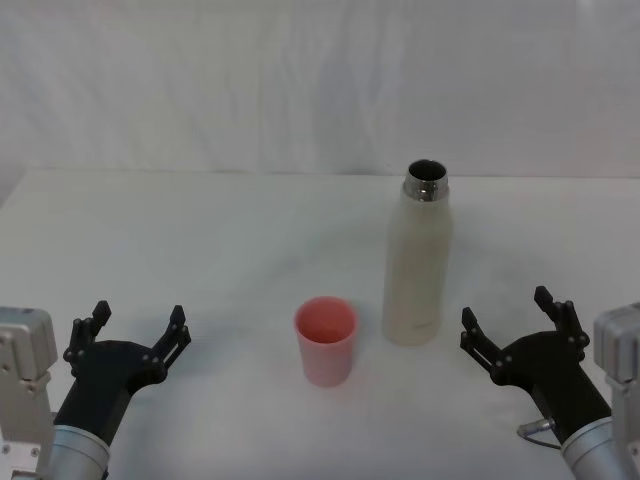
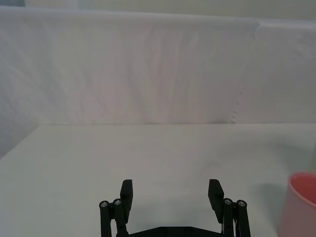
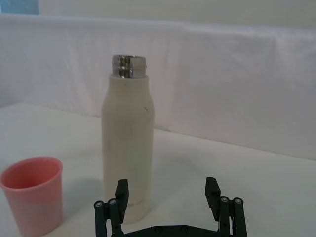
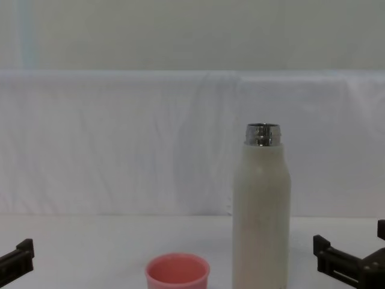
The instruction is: Grasp the thermos with one hand and pour water into the cup lid.
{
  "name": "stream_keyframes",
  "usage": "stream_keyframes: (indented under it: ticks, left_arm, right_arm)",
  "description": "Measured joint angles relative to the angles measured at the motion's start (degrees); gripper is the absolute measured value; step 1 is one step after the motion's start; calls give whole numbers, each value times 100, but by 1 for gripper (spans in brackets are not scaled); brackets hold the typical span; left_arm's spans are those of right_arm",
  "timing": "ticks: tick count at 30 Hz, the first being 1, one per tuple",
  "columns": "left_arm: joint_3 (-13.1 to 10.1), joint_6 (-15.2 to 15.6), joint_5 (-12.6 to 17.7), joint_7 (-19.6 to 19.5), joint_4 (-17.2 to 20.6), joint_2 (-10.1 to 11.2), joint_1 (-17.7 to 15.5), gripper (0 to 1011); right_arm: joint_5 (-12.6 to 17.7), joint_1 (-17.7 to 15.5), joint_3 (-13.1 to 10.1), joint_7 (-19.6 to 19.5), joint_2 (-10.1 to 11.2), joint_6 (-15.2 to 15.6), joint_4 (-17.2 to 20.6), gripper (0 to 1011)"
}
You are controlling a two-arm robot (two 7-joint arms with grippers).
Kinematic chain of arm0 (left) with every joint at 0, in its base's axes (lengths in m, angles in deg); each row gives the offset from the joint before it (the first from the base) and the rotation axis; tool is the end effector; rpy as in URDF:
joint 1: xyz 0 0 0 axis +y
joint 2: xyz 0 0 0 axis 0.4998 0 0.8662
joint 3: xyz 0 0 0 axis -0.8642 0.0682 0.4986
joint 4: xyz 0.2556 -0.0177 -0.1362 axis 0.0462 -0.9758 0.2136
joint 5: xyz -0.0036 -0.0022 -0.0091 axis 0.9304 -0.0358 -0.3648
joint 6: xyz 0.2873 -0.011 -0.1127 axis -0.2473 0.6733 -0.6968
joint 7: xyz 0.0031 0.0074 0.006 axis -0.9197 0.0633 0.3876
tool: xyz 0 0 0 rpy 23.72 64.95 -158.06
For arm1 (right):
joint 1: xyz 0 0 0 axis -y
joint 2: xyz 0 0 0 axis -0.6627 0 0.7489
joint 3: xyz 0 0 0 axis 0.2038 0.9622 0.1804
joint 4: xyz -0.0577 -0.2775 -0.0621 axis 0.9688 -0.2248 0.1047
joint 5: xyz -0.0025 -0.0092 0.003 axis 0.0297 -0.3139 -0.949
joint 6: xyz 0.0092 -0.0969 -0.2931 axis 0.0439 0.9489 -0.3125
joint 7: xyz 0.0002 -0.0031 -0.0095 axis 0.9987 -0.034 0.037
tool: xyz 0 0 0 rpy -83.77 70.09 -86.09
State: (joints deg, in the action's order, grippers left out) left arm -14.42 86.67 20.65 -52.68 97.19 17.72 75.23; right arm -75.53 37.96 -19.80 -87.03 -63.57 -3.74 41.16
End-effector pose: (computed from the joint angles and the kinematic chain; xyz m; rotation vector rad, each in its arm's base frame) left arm 0.2530 0.0377 -0.2853 -0.0379 0.0138 1.4462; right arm 0.2635 0.0378 -0.2899 0.0022 -0.1130 -1.2571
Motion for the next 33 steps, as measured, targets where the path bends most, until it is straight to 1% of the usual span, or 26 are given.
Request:
stream_keyframes:
  ticks: [4, 5, 7, 12, 16, 17, 20, 24, 33]
  left_arm:
    - [0, 0, 0, 0, 0, 0, 0, 1001]
    - [0, 0, 0, 0, 0, 0, 0, 1001]
    - [0, 0, 0, 0, 0, 0, 0, 1001]
    - [0, 0, 0, 0, 0, 0, 0, 1001]
    - [0, 0, 0, 0, 0, 0, 0, 1001]
    - [0, 0, 0, 0, 0, 0, 0, 1001]
    - [0, 0, 0, 0, 0, 0, 0, 1001]
    - [0, 0, 0, 0, 0, 0, 0, 1001]
    - [0, 0, 0, 0, 0, 0, 0, 1001]
  right_arm:
    - [123, -34, -93, 258, -1, 34, 106, 1000]
    - [123, -34, -93, 258, -1, 34, 106, 1000]
    - [282, -34, -157, 460, 0, 67, 137, 1000]
    - [528, 8, -244, 745, -3, 149, 134, 1000]
    - [773, 122, -295, 969, -1, 249, 16, 1000]
    - [773, 122, -295, 969, -1, 249, 16, 1000]
    - [903, 256, -297, 1076, 18, 348, -112, 1000]
    - [963, 405, -253, 1144, 52, 460, -224, 1000]
    - [1000, 751, -102, 1201, 105, 646, -498, 1000]
